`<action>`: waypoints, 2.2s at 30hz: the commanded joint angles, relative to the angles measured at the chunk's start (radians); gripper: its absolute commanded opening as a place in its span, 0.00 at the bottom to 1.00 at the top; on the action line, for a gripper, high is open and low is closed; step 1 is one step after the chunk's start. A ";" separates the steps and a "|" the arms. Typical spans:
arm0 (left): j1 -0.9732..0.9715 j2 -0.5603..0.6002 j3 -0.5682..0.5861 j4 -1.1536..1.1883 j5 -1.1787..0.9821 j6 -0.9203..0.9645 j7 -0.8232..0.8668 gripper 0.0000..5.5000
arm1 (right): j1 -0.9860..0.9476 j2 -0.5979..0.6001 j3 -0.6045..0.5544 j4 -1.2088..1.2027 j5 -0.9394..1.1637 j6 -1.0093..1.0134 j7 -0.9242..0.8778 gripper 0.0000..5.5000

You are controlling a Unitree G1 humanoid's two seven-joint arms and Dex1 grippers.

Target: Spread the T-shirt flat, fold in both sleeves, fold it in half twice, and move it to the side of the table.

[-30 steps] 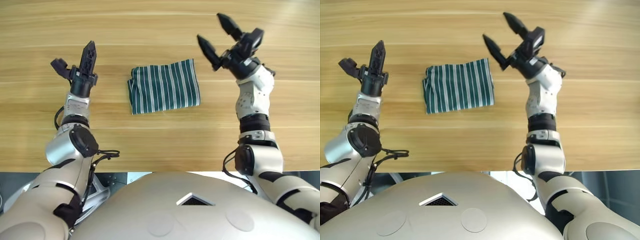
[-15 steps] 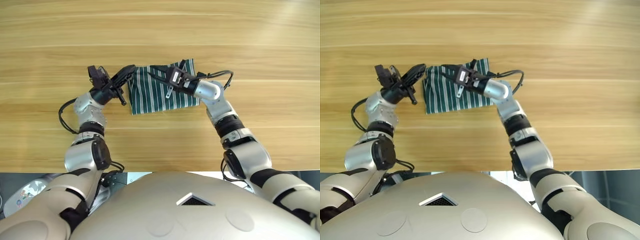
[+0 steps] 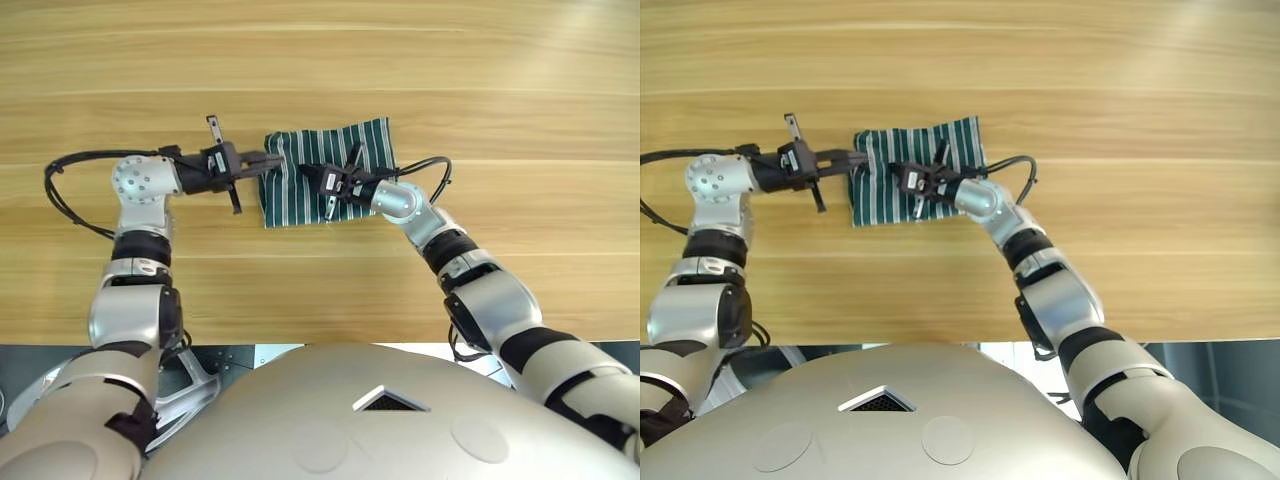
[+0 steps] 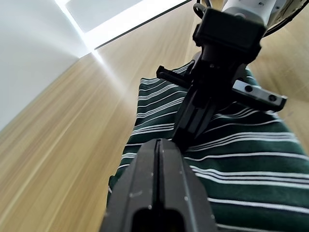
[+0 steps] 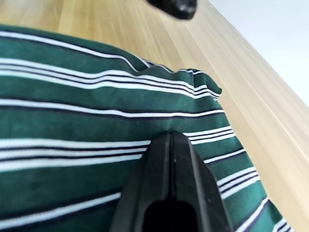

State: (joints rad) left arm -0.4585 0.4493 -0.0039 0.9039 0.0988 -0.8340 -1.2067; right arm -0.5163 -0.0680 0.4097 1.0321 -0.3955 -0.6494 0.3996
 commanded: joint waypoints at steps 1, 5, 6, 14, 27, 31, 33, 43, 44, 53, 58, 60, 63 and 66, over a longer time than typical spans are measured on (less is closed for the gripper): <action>-0.075 0.072 -0.101 0.048 0.173 -0.040 0.158 0.00 | -0.003 -0.007 0.021 0.042 -0.025 0.015 -0.012 0.00; -0.114 0.077 -0.184 0.096 0.252 -0.059 0.253 0.00 | 0.006 0.005 0.035 0.054 -0.031 0.012 -0.018 0.00; -0.115 0.074 -0.207 0.107 0.267 -0.064 0.266 0.00 | 0.007 0.008 0.039 0.056 -0.031 0.012 -0.019 0.00; -0.124 0.053 -0.306 0.164 0.307 -0.086 0.352 0.00 | 0.005 0.025 0.051 0.070 -0.030 0.019 -0.029 0.00; -0.267 0.176 -0.381 0.430 0.449 0.209 0.699 0.00 | 0.023 0.020 0.055 0.093 -0.034 0.026 -0.045 0.00; -0.257 0.182 -0.315 0.449 0.395 0.271 0.760 0.00 | 0.019 -0.001 0.032 0.127 -0.030 0.066 -0.089 0.00; -0.244 0.161 -0.229 0.443 0.301 0.245 0.743 0.00 | -0.008 -0.016 0.006 0.183 -0.030 0.151 -0.164 0.00; -0.125 -0.011 0.405 0.318 -0.495 0.296 0.186 0.00 | -0.011 -0.314 -0.347 0.343 0.201 0.508 -0.428 0.00; -0.103 -0.023 0.434 0.307 -0.531 0.307 0.167 0.00 | -0.001 -0.349 -0.384 0.344 0.223 0.524 -0.446 0.00; 0.035 -0.110 0.537 0.347 -0.594 0.363 0.330 0.00 | -0.036 -0.446 -0.573 0.324 0.317 0.508 -0.471 0.00; 0.040 -0.106 0.570 0.387 -0.589 0.401 0.481 0.00 | -0.134 -0.505 -0.680 0.268 0.393 0.345 -0.541 0.00; 0.044 -0.110 0.585 0.398 -0.593 0.417 0.521 0.00 | -0.174 -0.535 -0.729 0.218 0.440 0.275 -0.535 0.00; 0.054 -0.129 0.593 0.408 -0.584 0.429 0.563 0.00 | -0.208 -0.550 -0.750 0.101 0.464 0.189 -0.529 0.00; 0.056 -0.147 0.601 0.413 -0.584 0.439 0.575 0.00 | -0.135 -0.485 -0.625 -0.167 0.331 0.042 -0.543 0.00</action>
State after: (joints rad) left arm -0.4294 0.3320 0.5972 1.2882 -0.4959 -0.4289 -0.6587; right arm -0.6913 -0.6047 -0.2960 0.9828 0.0044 -0.5385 -0.1550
